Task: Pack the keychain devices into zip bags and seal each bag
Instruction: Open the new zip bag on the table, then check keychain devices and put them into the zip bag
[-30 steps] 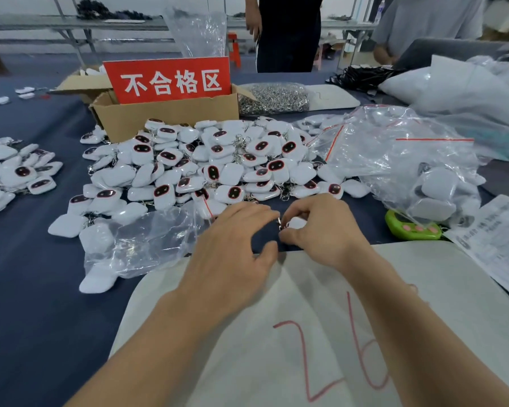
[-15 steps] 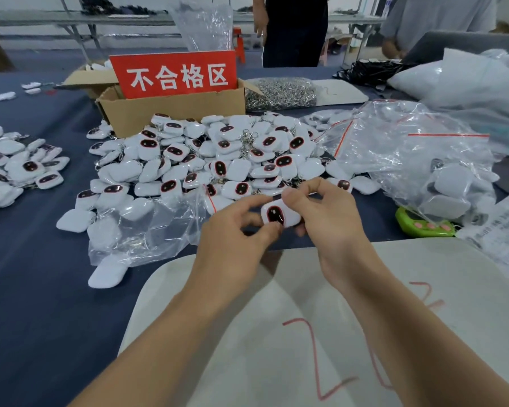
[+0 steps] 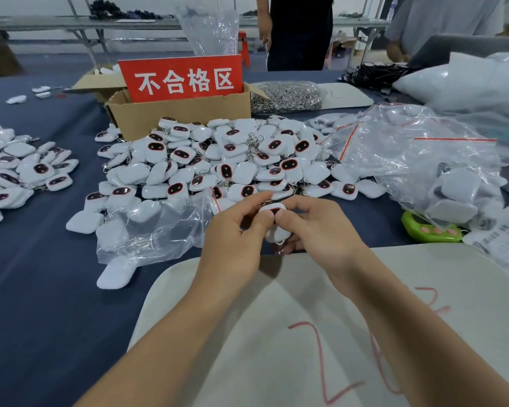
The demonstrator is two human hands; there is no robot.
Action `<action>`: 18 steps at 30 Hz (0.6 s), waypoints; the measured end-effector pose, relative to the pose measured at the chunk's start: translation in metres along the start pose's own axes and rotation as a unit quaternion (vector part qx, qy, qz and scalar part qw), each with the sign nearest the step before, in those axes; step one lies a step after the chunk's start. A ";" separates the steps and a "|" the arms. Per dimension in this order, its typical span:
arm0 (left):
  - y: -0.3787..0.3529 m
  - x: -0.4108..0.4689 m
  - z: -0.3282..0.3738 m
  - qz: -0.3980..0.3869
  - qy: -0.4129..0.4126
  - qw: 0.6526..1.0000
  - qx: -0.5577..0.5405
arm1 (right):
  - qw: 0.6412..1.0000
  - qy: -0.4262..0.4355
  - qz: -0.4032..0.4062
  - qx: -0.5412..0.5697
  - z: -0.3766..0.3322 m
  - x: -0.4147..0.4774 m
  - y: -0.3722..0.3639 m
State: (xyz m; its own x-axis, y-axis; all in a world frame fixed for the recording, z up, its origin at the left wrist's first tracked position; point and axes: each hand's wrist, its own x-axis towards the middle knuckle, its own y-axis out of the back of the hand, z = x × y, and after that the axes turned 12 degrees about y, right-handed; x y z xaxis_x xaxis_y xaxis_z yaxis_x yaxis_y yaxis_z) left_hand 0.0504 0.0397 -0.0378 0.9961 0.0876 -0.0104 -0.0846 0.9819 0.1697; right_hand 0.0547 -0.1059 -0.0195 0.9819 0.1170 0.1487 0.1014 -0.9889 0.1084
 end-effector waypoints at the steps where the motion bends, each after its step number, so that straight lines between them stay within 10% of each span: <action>1: 0.000 0.000 0.000 0.004 0.013 1.000 -0.008 | 1.000 -0.009 0.008 0.016 0.001 0.000 0.000; 18: 0.003 0.000 -0.002 -0.041 -0.023 0.998 -0.034 | 0.998 -0.023 0.047 0.023 -0.001 -0.001 0.002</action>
State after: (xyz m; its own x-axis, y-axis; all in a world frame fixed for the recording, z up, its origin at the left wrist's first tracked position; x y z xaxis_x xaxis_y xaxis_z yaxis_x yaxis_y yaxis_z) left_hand 0.0504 0.0425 -0.0392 0.9997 0.0009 0.0243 -0.0034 0.9947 0.1023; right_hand 0.0542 -0.1080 -0.0179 0.9937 0.0207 0.1103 0.0153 -0.9986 0.0499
